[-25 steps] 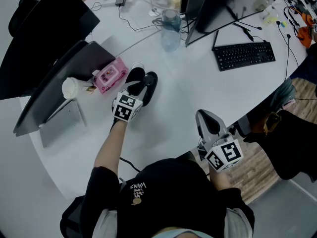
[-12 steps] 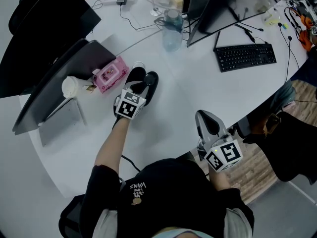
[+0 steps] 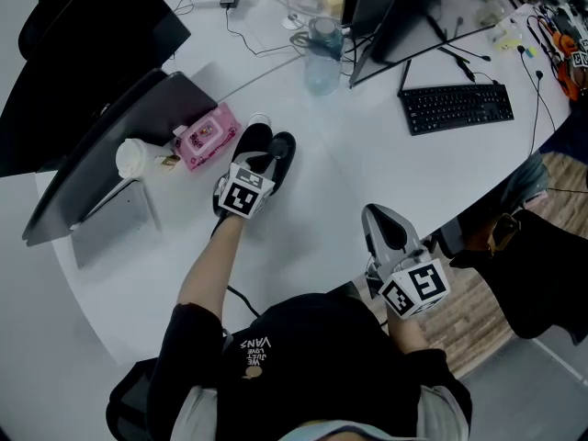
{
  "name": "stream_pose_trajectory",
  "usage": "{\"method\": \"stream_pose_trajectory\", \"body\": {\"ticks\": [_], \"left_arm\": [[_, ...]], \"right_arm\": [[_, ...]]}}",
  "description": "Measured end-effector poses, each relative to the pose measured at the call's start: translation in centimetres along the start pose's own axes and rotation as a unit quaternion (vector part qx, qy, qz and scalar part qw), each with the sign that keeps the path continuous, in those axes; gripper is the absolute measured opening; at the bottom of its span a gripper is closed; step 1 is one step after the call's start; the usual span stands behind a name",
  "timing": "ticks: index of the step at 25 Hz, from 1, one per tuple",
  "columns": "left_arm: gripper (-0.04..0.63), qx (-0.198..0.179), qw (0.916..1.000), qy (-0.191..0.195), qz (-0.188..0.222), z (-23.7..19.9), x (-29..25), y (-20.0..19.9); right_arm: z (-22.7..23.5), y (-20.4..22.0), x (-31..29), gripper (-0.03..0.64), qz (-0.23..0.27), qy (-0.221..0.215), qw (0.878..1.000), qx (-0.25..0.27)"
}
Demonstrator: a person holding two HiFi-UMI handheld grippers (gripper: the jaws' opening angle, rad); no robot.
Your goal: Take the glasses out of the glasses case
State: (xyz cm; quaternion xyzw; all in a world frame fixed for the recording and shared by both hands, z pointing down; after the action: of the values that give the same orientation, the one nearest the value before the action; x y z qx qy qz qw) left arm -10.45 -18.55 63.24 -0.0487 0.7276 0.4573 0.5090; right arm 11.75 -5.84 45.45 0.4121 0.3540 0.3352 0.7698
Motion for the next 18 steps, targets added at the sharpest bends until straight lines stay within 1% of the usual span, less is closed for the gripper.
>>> {"method": "stream_pose_trajectory", "body": {"ticks": [10, 14, 18], "left_arm": [[0.014, 0.015, 0.9999, -0.001, 0.004, -0.26, 0.32, 0.19], [0.009, 0.023, 0.9996, -0.002, 0.015, -0.45, 0.5, 0.05], [0.009, 0.026, 0.9995, -0.004, 0.016, -0.46, 0.85, 0.09]], "right_arm": [[-0.09, 0.16, 0.35, 0.0, -0.001, 0.003, 1.0, 0.0], [-0.11, 0.05, 0.48, 0.0, 0.001, 0.003, 1.0, 0.002], [-0.19, -0.01, 0.6, 0.0, -0.001, 0.002, 1.0, 0.003]]}}
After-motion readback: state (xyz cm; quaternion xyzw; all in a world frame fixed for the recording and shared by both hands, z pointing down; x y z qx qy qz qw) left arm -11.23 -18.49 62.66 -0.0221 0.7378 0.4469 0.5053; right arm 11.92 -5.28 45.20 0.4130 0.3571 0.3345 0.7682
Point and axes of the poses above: the fingertips, and each gripper's own axes: x backward along the fingers, z to its right, y out of its underside, the point moved 4 cm from there along x, backward along the fingers, and after that the axes turned 2 degrees about z, right-handed, at the moved point
